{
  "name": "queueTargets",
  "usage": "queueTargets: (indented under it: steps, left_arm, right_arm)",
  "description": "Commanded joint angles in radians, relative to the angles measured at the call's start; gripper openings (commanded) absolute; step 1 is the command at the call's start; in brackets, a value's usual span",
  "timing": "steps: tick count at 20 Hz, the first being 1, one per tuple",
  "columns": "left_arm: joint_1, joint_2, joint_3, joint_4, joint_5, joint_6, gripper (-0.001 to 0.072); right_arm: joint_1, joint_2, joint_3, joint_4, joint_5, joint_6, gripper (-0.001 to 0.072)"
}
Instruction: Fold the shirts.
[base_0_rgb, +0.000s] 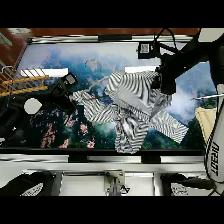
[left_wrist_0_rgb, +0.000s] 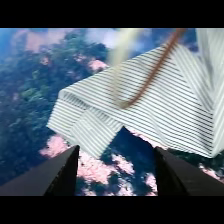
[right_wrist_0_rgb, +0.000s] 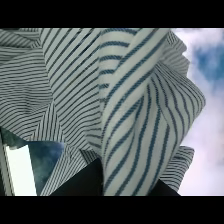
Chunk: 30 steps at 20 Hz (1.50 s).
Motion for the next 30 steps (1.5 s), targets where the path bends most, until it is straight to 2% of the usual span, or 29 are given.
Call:
queueTargets:
  steps: [1, 4, 6, 7, 8, 10, 11, 12, 14, 15, 17, 18, 21, 23, 30]
  left_arm:
    - [0.048, 0.001, 0.037, 0.004, 0.021, 0.002, 0.056]
    - [0.076, 0.003, 0.083, 0.004, 0.016, -0.021, 0.0561]
    - [0.106, 0.021, 0.112, 0.004, -0.003, -0.11, 0.056]
    - [0.132, 0.039, 0.121, 0.004, -0.017, -0.192, 0.0556]
    - [0.169, 0.059, 0.122, 0.004, -0.029, -0.312, 0.0554]
    - [0.28, 0.087, 0.108, -0.025, -0.089, -0.629, 0.0552]
    - [0.329, 0.096, 0.076, -0.092, -0.102, -0.677, 0.0552]
    - [0.363, 0.102, 0.025, -0.205, -0.099, -0.659, 0.0552]
    - [0.357, 0.095, -0.097, -0.515, -0.083, -0.549, 0.0571]
    - [0.326, 0.087, -0.157, -0.681, -0.059, -0.5, 0.062]
    - [0.213, 0.063, -0.253, -0.983, 0.026, -0.396, 0.0621]
    - [0.146, 0.046, -0.274, -1.08, 0.07, -0.356, 0.0621]
    - [-0.057, -0.023, -0.274, -1.286, 0.197, -0.252, 0.0621]
    - [-0.143, -0.067, -0.274, -1.385, 0.266, -0.191, 0.0618]
    - [-0.196, -0.173, -0.169, -1.42, 0.283, -0.18, 0.0612]
  right_arm:
    - [-0.001, 0.049, 0.001, 0.004, -0.003, 0.049, 0.0071]
    - [-0.001, 0.09, 0.001, 0.001, -0.024, 0.072, 0.007]
    - [-0.001, 0.116, 0.001, -0.007, -0.04, 0.1, 0.0069]
    - [-0.001, 0.13, 0.001, -0.023, -0.053, 0.123, 0.0069]
    - [-0.001, 0.146, 0.001, -0.037, -0.067, 0.143, 0.0069]
    - [-0.001, 0.18, 0.001, -0.063, -0.092, 0.154, 0.0069]
    - [-0.001, 0.197, 0.001, -0.072, -0.11, 0.155, 0.0069]
    - [-0.001, 0.212, 0.001, -0.072, -0.131, 0.162, 0.0069]
    - [-0.001, 0.226, 0.001, -0.071, -0.14, 0.185, 0.0069]
    - [-0.001, 0.227, 0.001, -0.069, -0.139, 0.206, 0.0069]
    - [-0.001, 0.227, 0.001, -0.057, -0.138, 0.226, 0.0069]
    - [-0.001, 0.227, 0.001, -0.057, -0.138, 0.23, 0.0069]
    - [-0.001, 0.227, 0.001, -0.054, -0.137, 0.256, 0.0069]
    - [-0.001, 0.227, 0.001, -0.047, -0.13, 0.259, 0.0069]
    - [-0.001, 0.227, 0.001, -0.044, -0.098, 0.264, 0.007]
